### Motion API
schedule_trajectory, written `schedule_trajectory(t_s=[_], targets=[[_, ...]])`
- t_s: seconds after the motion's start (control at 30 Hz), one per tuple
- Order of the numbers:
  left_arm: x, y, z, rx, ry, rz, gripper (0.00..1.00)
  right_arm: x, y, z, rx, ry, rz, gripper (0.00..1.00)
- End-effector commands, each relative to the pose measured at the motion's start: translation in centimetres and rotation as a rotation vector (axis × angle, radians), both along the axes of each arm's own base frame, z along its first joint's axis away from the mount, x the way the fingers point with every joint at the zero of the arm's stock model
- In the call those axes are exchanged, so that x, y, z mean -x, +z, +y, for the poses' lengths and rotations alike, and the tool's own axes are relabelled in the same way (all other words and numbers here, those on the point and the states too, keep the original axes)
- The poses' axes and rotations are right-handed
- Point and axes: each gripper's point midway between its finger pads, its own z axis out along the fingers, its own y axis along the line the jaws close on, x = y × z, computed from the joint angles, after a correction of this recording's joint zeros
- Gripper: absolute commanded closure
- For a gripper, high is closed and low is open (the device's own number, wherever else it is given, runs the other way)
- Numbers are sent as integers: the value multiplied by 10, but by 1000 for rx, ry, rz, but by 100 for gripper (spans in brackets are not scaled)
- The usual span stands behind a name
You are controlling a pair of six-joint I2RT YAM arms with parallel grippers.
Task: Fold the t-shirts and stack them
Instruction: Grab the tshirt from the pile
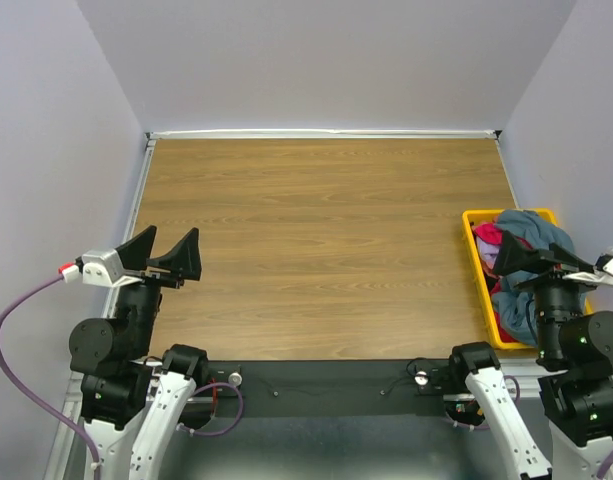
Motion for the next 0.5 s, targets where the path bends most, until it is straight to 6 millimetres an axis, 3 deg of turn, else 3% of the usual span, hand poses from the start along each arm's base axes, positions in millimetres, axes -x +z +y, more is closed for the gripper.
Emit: schedule_trajectory(t_s=[0.0,0.1,0.33,0.47], targets=[[-5,-10,0,54,2,59,2,-13,-15,-11,0,-77,83,0],[-3,-13,1,66,2,95,2,-31,-25,-14,25,-113,169,0],[9,-12,2,85,-8,148,2,-66,-43,-47,-18,-390,330,0],[15,-14,-4,91,-45,179,2,-94,-74,-67,45,-591,479,0]])
